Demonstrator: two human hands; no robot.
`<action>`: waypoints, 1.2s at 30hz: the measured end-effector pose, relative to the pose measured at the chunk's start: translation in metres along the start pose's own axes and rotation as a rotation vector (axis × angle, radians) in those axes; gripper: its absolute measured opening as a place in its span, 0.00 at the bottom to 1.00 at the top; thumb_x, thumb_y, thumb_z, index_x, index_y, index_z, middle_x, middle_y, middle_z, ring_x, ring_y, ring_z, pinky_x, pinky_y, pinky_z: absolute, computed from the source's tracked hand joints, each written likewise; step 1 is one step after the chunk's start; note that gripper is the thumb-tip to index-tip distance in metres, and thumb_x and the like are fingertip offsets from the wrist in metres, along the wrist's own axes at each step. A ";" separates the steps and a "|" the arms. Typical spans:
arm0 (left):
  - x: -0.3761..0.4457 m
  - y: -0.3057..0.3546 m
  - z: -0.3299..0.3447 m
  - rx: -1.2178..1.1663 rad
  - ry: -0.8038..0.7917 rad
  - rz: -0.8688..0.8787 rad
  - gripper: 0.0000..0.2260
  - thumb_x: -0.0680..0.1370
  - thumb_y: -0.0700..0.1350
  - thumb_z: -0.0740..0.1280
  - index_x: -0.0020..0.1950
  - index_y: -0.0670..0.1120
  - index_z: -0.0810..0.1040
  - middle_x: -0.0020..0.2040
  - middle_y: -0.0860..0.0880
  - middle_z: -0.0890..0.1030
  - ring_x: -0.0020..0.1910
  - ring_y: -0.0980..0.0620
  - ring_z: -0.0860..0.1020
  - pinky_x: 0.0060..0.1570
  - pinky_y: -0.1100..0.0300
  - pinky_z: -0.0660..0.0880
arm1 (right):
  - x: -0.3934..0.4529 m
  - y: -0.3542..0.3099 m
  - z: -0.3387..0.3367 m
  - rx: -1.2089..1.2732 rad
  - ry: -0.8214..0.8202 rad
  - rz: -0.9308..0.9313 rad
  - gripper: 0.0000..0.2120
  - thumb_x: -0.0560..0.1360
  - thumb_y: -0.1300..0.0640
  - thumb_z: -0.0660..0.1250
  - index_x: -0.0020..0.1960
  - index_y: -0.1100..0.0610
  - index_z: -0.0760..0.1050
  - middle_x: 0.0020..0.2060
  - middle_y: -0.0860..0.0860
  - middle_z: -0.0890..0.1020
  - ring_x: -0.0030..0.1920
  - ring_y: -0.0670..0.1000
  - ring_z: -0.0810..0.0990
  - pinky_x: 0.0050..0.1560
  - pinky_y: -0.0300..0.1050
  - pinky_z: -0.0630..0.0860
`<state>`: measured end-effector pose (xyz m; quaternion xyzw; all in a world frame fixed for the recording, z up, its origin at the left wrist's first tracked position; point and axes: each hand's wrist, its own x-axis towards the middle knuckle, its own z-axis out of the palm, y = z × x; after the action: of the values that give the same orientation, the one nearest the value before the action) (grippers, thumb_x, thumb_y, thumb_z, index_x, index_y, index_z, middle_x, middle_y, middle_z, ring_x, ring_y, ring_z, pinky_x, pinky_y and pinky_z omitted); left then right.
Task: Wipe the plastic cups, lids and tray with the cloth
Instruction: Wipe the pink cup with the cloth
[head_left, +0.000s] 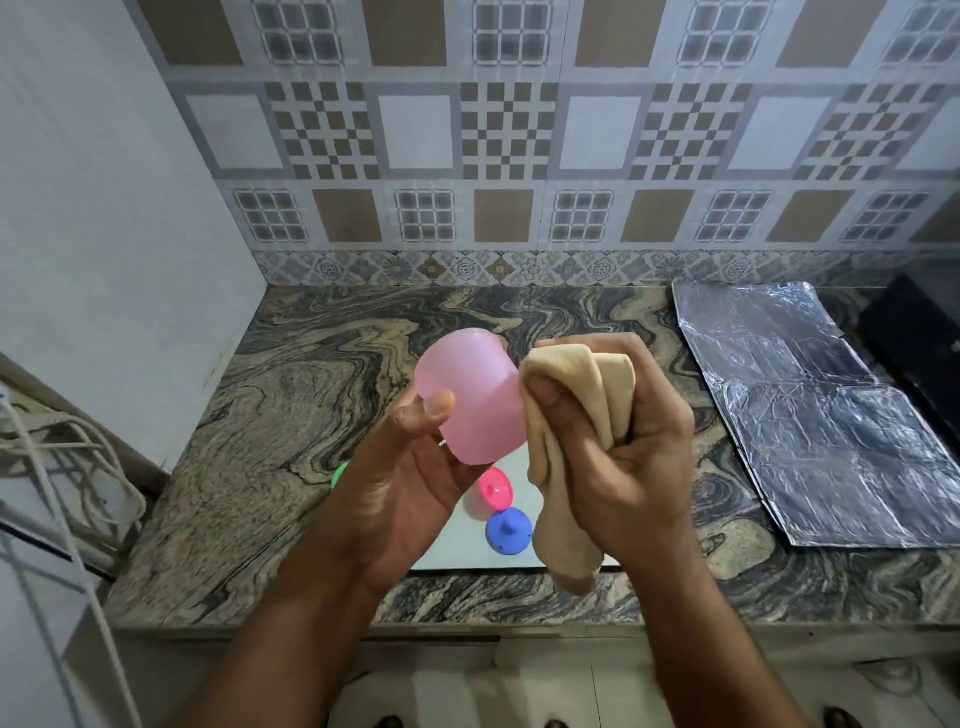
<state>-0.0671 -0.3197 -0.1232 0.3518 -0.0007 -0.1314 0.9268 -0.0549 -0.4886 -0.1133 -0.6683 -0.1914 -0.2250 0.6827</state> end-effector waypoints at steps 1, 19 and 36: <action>-0.001 -0.002 0.002 -0.050 0.000 -0.018 0.34 0.62 0.49 0.86 0.66 0.42 0.83 0.65 0.39 0.83 0.59 0.45 0.85 0.54 0.55 0.83 | 0.001 0.002 -0.001 0.038 0.011 0.022 0.09 0.77 0.59 0.72 0.52 0.65 0.80 0.43 0.48 0.85 0.42 0.43 0.83 0.46 0.36 0.77; 0.005 -0.029 0.025 -0.129 -0.001 0.100 0.26 0.63 0.45 0.86 0.61 0.43 0.87 0.65 0.39 0.84 0.65 0.44 0.83 0.60 0.56 0.81 | -0.018 0.018 0.007 0.462 0.276 0.518 0.09 0.74 0.50 0.75 0.52 0.53 0.84 0.45 0.52 0.86 0.45 0.47 0.84 0.47 0.41 0.81; 0.004 -0.049 0.028 0.047 0.317 0.134 0.29 0.74 0.40 0.78 0.71 0.36 0.73 0.61 0.40 0.86 0.57 0.47 0.86 0.57 0.57 0.83 | -0.033 0.016 0.008 0.013 0.262 0.082 0.10 0.77 0.65 0.73 0.52 0.53 0.76 0.42 0.49 0.84 0.39 0.43 0.82 0.41 0.37 0.78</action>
<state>-0.0780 -0.3743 -0.1347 0.3889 0.1187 -0.0120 0.9135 -0.0728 -0.4788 -0.1444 -0.6359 -0.0743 -0.2810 0.7150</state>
